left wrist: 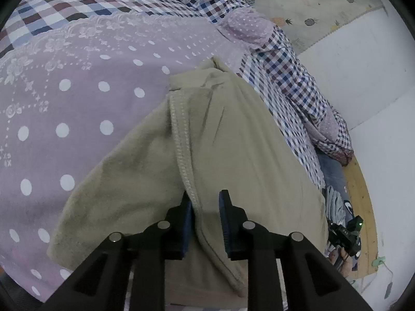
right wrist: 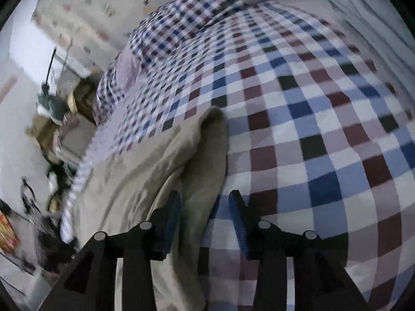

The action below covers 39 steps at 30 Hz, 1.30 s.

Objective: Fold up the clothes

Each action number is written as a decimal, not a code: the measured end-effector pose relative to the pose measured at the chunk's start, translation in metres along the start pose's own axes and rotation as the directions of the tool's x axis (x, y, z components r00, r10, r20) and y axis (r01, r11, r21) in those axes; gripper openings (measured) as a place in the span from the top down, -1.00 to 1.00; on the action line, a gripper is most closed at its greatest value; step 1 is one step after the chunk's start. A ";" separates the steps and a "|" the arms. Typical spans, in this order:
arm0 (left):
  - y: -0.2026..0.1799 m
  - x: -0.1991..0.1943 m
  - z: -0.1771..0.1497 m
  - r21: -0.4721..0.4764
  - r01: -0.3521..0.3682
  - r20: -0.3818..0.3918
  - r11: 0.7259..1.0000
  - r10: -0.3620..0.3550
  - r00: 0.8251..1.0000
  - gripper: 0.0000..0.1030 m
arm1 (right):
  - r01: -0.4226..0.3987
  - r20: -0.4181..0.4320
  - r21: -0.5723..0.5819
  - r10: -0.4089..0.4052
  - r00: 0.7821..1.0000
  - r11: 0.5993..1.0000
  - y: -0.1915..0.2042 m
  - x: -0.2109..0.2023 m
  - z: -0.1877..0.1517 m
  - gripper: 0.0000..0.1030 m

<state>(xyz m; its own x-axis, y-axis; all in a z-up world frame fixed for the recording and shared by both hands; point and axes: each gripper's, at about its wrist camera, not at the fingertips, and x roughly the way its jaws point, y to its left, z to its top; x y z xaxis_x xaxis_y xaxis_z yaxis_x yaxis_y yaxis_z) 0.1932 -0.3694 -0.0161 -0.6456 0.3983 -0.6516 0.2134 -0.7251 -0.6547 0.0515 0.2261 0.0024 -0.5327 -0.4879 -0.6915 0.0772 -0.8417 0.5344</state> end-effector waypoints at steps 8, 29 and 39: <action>0.000 0.001 0.001 0.016 -0.007 0.001 1.000 0.007 1.000 0.58 | 0.170 0.089 -0.159 -0.158 0.983 0.972 0.043 -0.021 -0.006 0.95; -0.003 0.001 0.002 0.009 0.022 -0.005 1.000 -0.021 1.000 0.38 | -0.166 -0.033 0.250 0.180 0.983 0.954 -0.023 -0.024 -0.070 0.11; 0.002 -0.004 0.001 0.018 0.032 -0.015 0.999 -0.032 0.999 0.38 | -0.112 -0.005 0.121 0.113 0.994 0.986 0.013 -0.031 -0.068 0.91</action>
<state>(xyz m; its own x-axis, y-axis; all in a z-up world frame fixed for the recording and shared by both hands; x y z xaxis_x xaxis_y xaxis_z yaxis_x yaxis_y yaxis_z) 0.1951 -0.3729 -0.0142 -0.6408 0.4299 -0.6360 0.1793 -0.7217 -0.6686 0.1266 0.2139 -0.0025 -0.5167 -0.5809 -0.6289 0.0332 -0.7477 0.6633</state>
